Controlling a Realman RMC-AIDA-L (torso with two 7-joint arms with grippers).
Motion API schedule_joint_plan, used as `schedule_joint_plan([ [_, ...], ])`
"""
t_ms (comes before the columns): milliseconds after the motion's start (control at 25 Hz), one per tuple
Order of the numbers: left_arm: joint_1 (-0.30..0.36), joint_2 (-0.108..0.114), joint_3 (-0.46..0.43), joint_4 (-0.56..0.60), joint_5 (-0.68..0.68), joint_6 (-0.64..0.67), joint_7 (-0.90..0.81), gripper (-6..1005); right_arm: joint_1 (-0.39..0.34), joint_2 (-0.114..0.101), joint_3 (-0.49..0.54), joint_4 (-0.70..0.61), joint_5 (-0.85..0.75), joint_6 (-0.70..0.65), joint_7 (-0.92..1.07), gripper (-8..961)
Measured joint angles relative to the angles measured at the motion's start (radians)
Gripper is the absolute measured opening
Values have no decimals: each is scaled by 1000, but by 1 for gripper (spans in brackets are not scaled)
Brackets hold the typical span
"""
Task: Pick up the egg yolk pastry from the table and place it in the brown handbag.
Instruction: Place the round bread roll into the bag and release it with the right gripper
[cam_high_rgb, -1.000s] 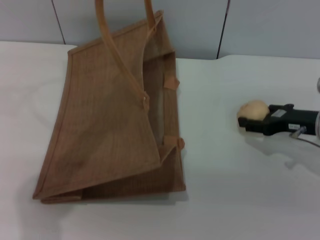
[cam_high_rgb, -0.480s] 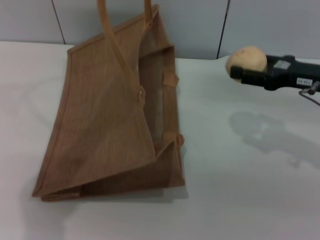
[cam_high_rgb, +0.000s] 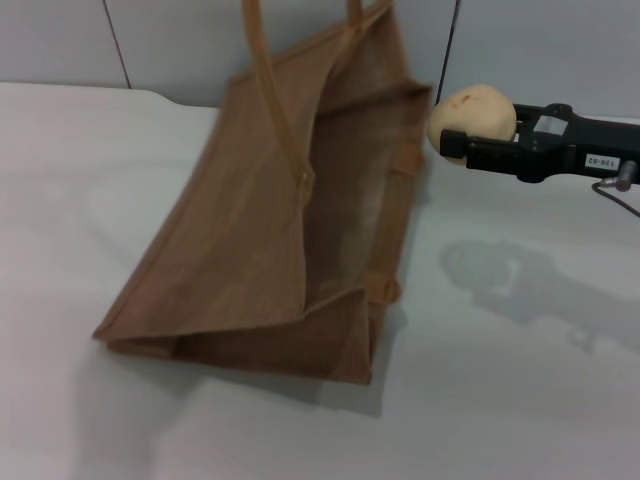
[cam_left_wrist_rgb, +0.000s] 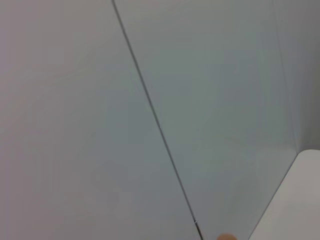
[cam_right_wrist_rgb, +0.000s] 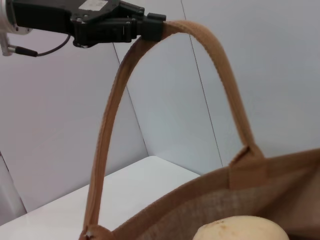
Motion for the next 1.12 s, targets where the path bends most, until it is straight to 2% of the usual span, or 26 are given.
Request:
schedule_joint_plan([
  [200, -12, -2, 24, 19, -6, 2, 0, 110, 5, 2, 1, 15, 3, 13, -16, 644],
  [520, -20, -2, 26, 25, -50, 14, 0, 110, 65, 2, -18, 106, -4, 50, -67, 642],
  [1120, -48, -4, 27, 40, -78, 28, -1, 111, 126, 2, -91, 119, -3, 79, -97, 638],
])
